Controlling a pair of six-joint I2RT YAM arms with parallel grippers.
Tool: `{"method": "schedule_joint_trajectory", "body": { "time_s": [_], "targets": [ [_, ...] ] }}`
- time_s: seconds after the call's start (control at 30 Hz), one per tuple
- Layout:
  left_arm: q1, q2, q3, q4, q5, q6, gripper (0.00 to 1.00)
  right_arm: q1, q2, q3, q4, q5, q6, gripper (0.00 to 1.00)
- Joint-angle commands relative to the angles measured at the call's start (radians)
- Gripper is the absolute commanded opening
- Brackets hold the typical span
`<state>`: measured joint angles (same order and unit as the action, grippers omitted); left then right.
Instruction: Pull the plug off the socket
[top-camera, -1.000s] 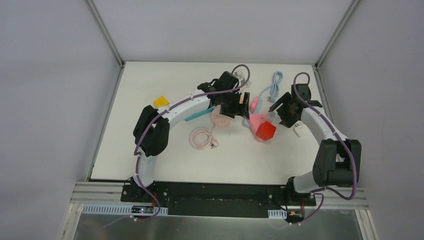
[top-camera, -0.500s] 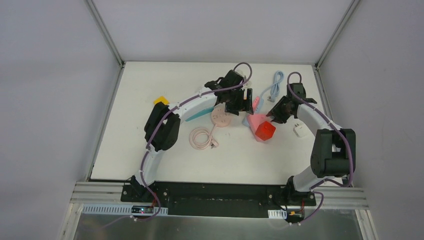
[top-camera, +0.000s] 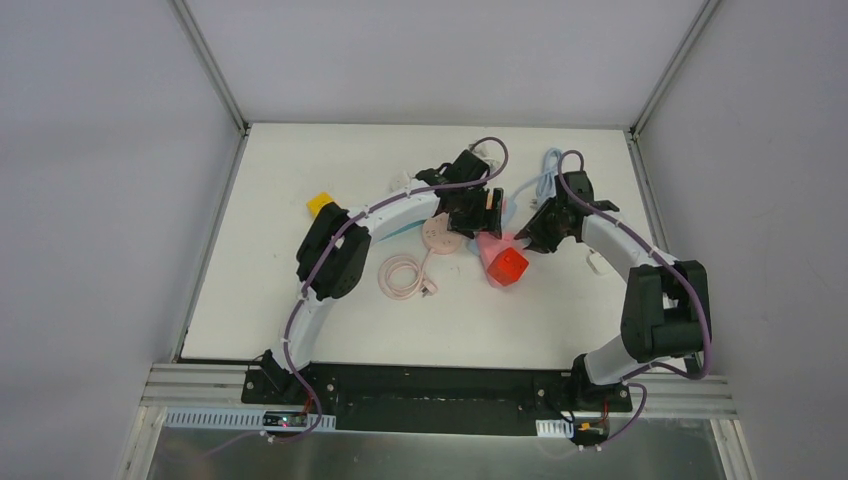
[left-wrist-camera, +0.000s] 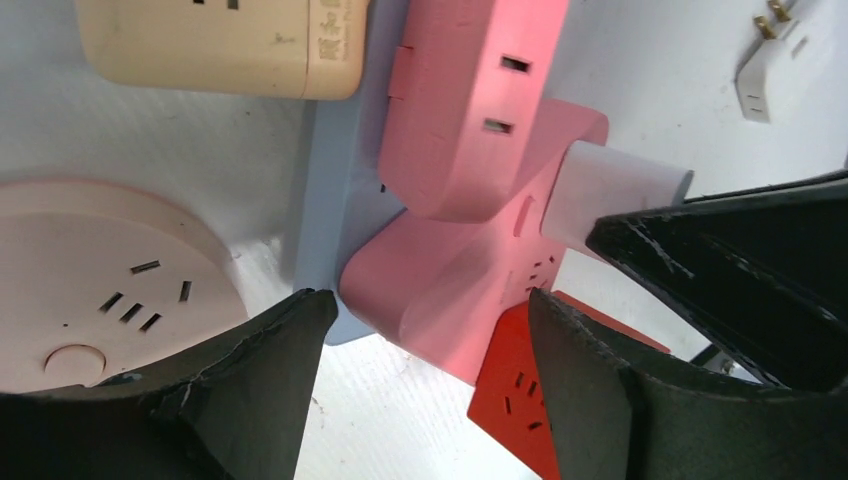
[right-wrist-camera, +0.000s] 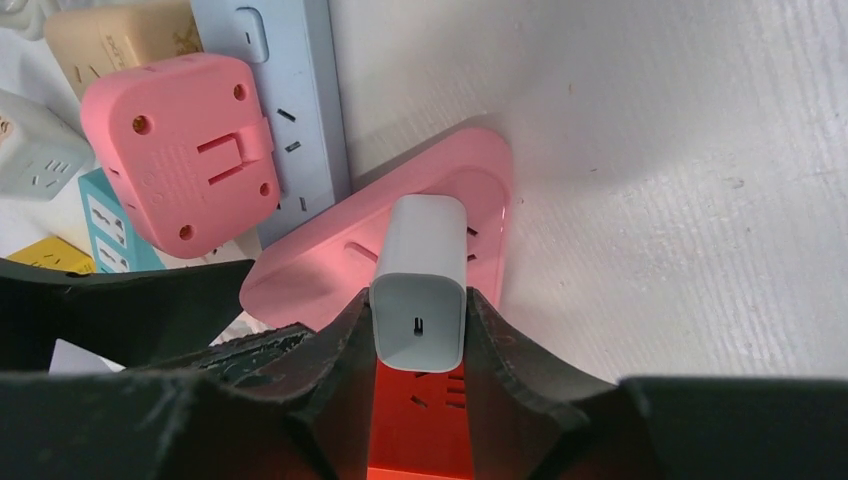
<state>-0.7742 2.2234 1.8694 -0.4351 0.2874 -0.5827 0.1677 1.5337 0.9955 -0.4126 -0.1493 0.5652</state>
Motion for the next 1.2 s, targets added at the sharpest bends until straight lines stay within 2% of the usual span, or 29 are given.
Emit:
{"method": "schedule_joint_trajectory", "body": {
  "time_s": [0.0, 0.13, 0.23, 0.3, 0.37, 0.47, 0.57, 0.7, 0.9, 1.1, 1.17],
  "targets": [
    [-0.02, 0.0, -0.029, -0.01, -0.071, 0.031, 0.74, 0.013, -0.06, -0.016, 0.027, -0.083, 0.012, 0.0],
    [-0.023, 0.025, -0.003, -0.077, -0.098, 0.025, 0.68, 0.014, -0.073, -0.047, 0.045, -0.091, -0.004, 0.0],
    [-0.025, 0.018, -0.043, -0.07, -0.115, 0.038, 0.6, 0.013, -0.085, -0.049, 0.047, -0.058, -0.019, 0.31],
    [-0.024, 0.01, -0.076, -0.051, -0.113, 0.049, 0.58, 0.013, -0.079, -0.03, 0.031, -0.037, -0.025, 0.46],
    [-0.026, 0.004, -0.097, -0.041, -0.108, 0.059, 0.57, 0.013, -0.069, -0.011, 0.023, -0.023, -0.027, 0.5],
    [-0.027, 0.003, -0.106, -0.057, -0.126, 0.071, 0.57, 0.014, -0.049, 0.011, 0.01, -0.015, -0.027, 0.48],
    [-0.028, 0.008, -0.096, -0.097, -0.174, 0.076, 0.6, 0.014, -0.032, 0.015, -0.009, -0.031, -0.028, 0.36],
    [-0.028, 0.01, -0.096, -0.124, -0.195, 0.079, 0.6, 0.012, -0.028, 0.007, -0.017, -0.045, -0.031, 0.0],
    [-0.031, 0.02, -0.099, -0.171, -0.214, 0.087, 0.6, -0.001, -0.057, 0.025, -0.001, -0.124, -0.047, 0.0],
    [-0.031, 0.021, -0.104, -0.204, -0.222, 0.112, 0.6, -0.06, -0.083, -0.035, 0.122, -0.335, -0.016, 0.0],
    [-0.031, 0.022, -0.101, -0.209, -0.221, 0.115, 0.6, -0.049, -0.069, -0.039, 0.142, -0.321, -0.012, 0.0]
  ]
}}
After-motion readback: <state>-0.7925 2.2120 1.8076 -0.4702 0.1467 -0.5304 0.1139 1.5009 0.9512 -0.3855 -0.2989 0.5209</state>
